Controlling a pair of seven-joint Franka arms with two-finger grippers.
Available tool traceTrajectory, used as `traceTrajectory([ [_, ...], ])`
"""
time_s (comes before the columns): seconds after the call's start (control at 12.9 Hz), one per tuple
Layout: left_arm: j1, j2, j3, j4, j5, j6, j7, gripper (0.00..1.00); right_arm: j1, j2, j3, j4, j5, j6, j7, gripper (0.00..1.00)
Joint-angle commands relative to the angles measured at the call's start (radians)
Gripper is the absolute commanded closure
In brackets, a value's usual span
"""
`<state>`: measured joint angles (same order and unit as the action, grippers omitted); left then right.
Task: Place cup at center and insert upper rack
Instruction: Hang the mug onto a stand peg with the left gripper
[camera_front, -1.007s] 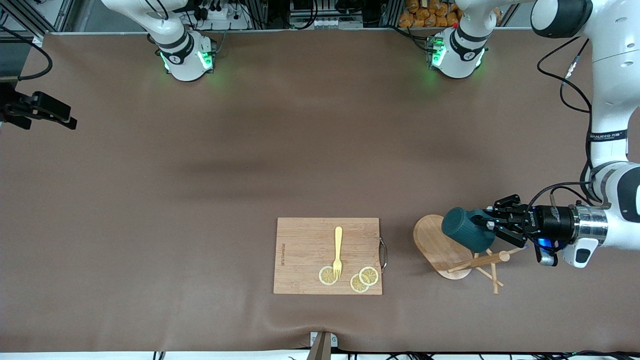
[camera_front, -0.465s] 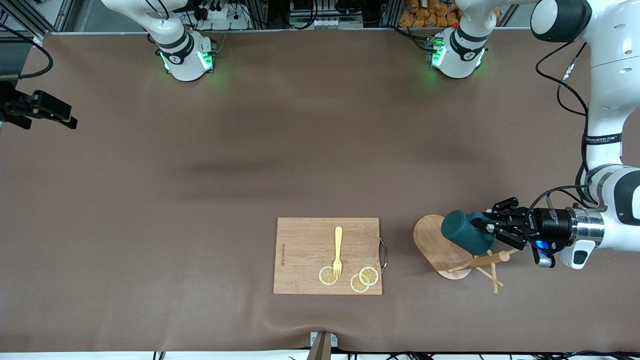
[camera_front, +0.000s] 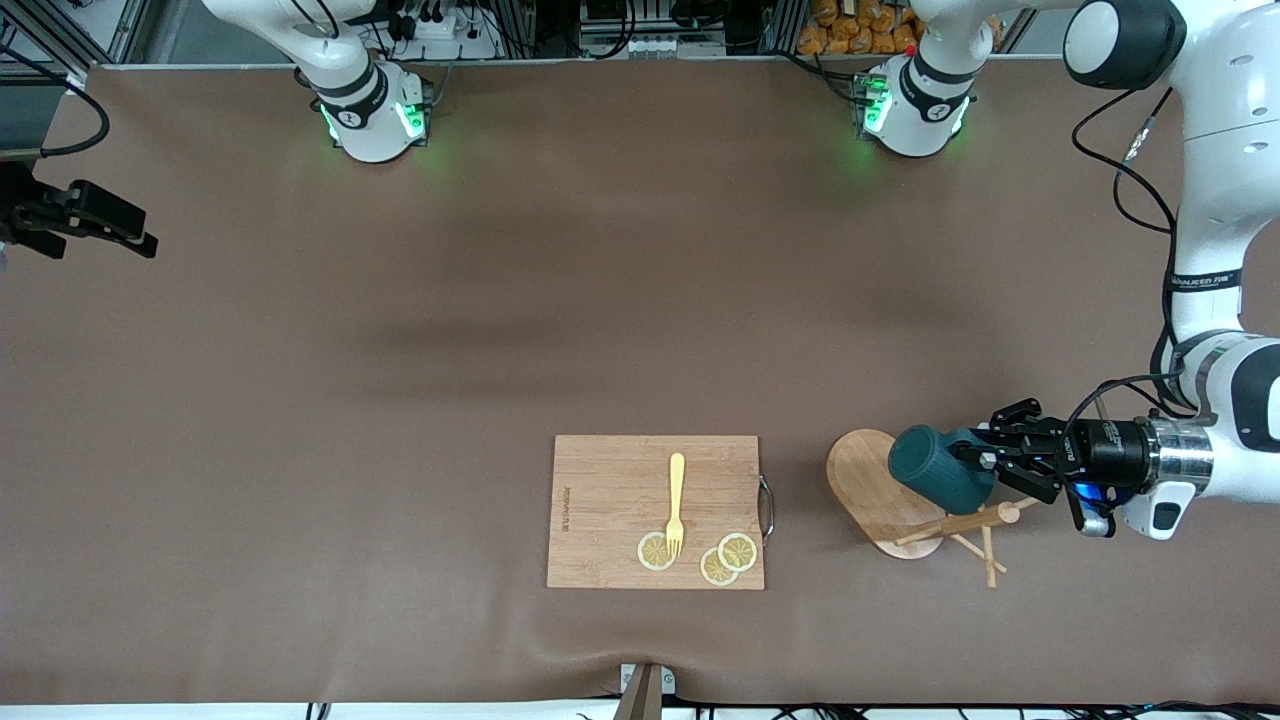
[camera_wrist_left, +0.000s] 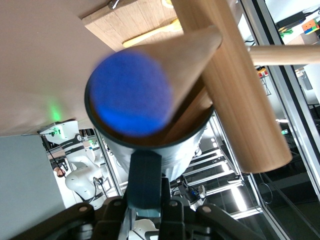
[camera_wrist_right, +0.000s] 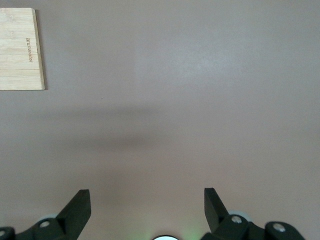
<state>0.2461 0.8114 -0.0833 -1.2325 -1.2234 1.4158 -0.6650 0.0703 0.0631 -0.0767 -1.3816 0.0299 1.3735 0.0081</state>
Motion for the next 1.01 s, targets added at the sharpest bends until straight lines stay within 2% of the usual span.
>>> traceTrajectory([
  [0.0, 0.007, 0.012, -0.004, 0.010, -0.028, -0.017, 0.012, 1.00, 0.013, -0.002, -0.005, 0.012, 0.016, -0.004, 0.016, 0.00],
  [0.54, 0.009, 0.022, -0.004, 0.011, -0.031, -0.017, 0.025, 1.00, 0.016, -0.002, -0.005, 0.012, 0.016, -0.004, 0.016, 0.00],
  [0.62, 0.009, 0.022, -0.003, 0.010, -0.040, -0.017, 0.025, 0.95, 0.016, -0.002, -0.005, 0.012, 0.016, -0.004, 0.016, 0.00],
  [0.77, 0.009, 0.022, -0.003, 0.010, -0.045, -0.017, 0.025, 0.70, 0.017, -0.002, -0.005, 0.012, 0.018, -0.004, 0.016, 0.00],
  [0.85, 0.009, 0.020, -0.003, 0.010, -0.051, -0.017, 0.024, 0.44, 0.017, -0.002, -0.005, 0.012, 0.018, -0.004, 0.016, 0.00],
  [0.93, 0.009, 0.020, -0.004, 0.010, -0.051, -0.017, 0.021, 0.10, 0.017, -0.002, -0.005, 0.012, 0.018, -0.004, 0.016, 0.00],
])
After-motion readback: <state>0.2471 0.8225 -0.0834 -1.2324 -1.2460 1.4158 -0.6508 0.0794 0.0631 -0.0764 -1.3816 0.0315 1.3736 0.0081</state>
